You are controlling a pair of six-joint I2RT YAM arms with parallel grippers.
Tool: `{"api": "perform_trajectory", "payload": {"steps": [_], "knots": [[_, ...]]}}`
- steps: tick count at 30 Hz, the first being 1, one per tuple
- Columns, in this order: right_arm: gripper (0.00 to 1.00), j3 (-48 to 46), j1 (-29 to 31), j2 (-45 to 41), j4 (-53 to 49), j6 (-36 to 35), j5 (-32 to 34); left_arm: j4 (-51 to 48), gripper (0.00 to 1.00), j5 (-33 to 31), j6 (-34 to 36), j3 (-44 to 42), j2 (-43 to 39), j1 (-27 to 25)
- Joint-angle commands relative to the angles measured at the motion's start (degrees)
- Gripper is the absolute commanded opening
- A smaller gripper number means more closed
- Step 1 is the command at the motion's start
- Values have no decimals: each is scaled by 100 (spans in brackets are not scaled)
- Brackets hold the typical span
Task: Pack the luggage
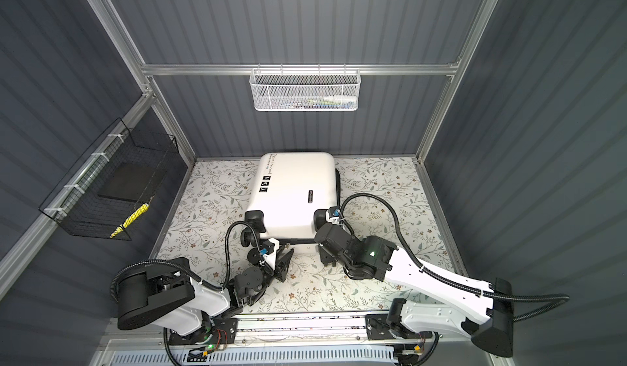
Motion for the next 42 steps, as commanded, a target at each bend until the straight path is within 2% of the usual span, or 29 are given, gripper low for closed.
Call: {"api": "perform_trajectory", "payload": {"steps": [1,3,7,16,18,22,24,25,27,30,36,42], "knots": [[15,-30,62,-146,184,-150,15,232,35,-73,-36,114,-253,74],[15,-28,62,-146,184,-150,12,42,35,-88,-33,124,-376,76],[15,-31,62,-146,201,-150,7,-170,27,-183,-64,123,-510,74],[14,-33,60,-155,191,-137,6,-150,27,-230,-120,129,-399,79],[14,-25,62,-154,190,-150,10,-86,21,-225,-110,127,-343,76],[15,-19,62,-147,191,-150,11,-61,18,-238,-175,118,-304,87],[14,-19,62,-144,193,-150,7,-151,22,-297,-258,119,-293,84],[14,-19,61,-146,202,-150,10,-202,27,-332,-288,114,-279,87],[14,-19,62,-146,210,-166,2,-303,44,-439,-383,102,-256,78],[14,-2,62,-146,212,-174,11,-355,55,-552,-472,86,-212,84],[14,-19,53,-138,214,-185,15,-208,57,-618,-405,128,1,91],[14,-19,53,-131,224,-181,11,229,47,-423,-231,191,210,160]]}}
